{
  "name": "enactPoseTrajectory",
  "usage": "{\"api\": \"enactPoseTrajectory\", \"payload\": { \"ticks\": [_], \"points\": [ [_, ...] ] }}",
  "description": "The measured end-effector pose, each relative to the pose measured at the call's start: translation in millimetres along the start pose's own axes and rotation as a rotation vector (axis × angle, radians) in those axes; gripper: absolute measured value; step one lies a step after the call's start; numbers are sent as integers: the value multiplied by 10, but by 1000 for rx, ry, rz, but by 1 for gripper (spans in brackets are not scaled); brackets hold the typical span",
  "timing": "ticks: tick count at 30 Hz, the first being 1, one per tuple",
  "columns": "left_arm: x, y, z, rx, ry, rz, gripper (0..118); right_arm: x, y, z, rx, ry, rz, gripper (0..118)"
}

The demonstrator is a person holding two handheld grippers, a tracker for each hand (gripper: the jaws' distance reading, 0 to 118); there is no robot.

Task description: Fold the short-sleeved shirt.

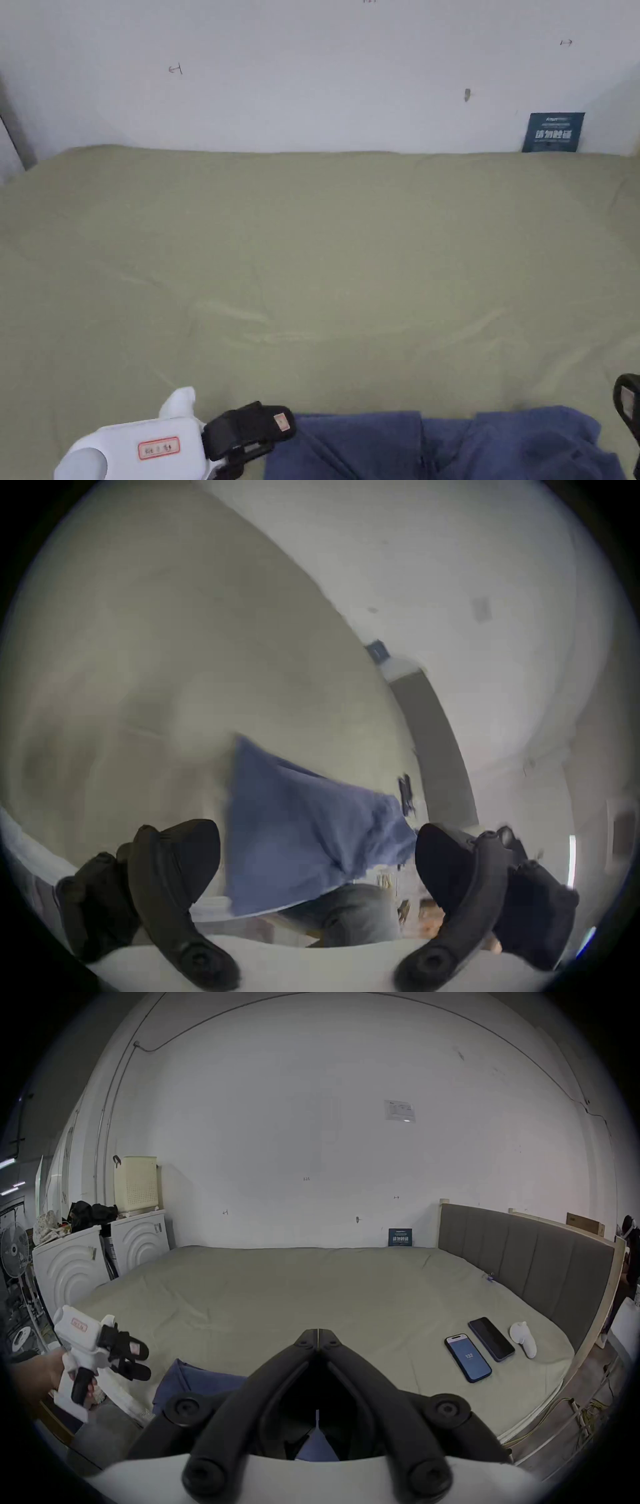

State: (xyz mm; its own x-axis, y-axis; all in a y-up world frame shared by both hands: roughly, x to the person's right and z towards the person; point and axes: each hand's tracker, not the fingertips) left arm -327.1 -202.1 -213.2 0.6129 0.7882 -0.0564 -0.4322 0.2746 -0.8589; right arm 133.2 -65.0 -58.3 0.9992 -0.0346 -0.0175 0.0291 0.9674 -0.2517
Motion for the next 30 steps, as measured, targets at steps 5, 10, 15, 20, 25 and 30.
{"api": "enactPoseTrajectory", "payload": {
  "ticks": [5, 10, 15, 20, 25, 30],
  "points": [
    [-334, -69, -322, -171, -16, 164, 115, -25, 19, 0, 0, 31, 0, 0],
    [-167, -134, -450, -154, -38, 53, 115, 15, 40, 0, 9, 37, -26, 0],
    [6, -193, -571, -199, 34, 4, 9, 41, 1, -55, -20, 39, -52, 0],
    [-65, -165, -576, -169, 0, 67, 10, 55, -11, -36, -31, 33, -67, 0],
    [-38, 40, -90, -79, 4, 58, 10, 57, 40, 6, -9, 17, -53, 0],
    [44, 352, 704, 94, 147, -15, 10, 10, 104, -43, 10, 28, -44, 0]
  ]
}}
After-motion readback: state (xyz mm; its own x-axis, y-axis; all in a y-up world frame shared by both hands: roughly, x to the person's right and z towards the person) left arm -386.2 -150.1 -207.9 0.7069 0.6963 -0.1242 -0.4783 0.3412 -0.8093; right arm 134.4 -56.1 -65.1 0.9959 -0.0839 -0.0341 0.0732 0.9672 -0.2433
